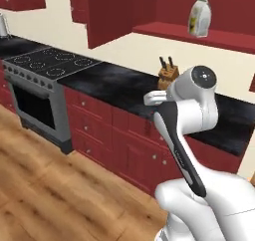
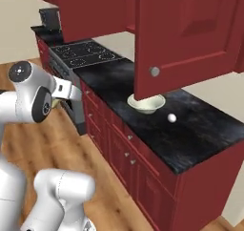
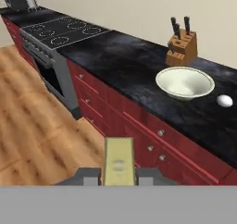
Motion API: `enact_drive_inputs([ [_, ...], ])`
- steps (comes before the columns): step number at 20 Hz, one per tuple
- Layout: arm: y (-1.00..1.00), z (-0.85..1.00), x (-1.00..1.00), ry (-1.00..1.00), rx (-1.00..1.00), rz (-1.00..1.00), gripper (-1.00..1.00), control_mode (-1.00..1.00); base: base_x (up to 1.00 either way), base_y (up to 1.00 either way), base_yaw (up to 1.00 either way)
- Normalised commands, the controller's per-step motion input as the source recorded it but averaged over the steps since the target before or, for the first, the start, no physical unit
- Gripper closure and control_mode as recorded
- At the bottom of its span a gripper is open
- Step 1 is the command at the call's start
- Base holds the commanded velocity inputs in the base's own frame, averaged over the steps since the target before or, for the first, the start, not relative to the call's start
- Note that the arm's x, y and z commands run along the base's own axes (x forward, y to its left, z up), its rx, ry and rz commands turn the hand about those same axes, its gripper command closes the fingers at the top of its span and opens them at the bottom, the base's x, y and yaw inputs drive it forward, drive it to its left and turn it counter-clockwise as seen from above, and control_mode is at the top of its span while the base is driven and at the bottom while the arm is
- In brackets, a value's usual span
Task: Pick the egg and butter from the fridge and place them by the bowl for mixing.
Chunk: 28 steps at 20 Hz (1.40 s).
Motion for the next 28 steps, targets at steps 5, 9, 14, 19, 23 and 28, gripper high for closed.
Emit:
enact_drive_inputs([
  [5, 0.00, 0.00, 0.00, 0.00, 0.00, 0.00, 1.00, 1.00, 0.42, 0.22, -0.61],
  [9, 0.00, 0.00, 0.00, 0.00, 0.00, 0.00, 1.00, 1.00, 0.45, 0.25, -0.60],
  [14, 0.00, 0.00, 0.00, 0.00, 0.00, 0.00, 1.00, 1.00, 0.49, 0.31, -0.56],
  [19, 0.00, 0.00, 0.00, 0.00, 0.00, 0.00, 1.00, 1.00, 0.46, 0.34, -0.58],
  [23, 0.00, 0.00, 0.00, 0.00, 0.00, 0.00, 1.00, 1.00, 0.24, 0.51, -0.46],
  [28, 0.00, 0.00, 0.00, 0.00, 0.00, 0.00, 1.00, 1.00, 0.09, 0.48, -0.23],
])
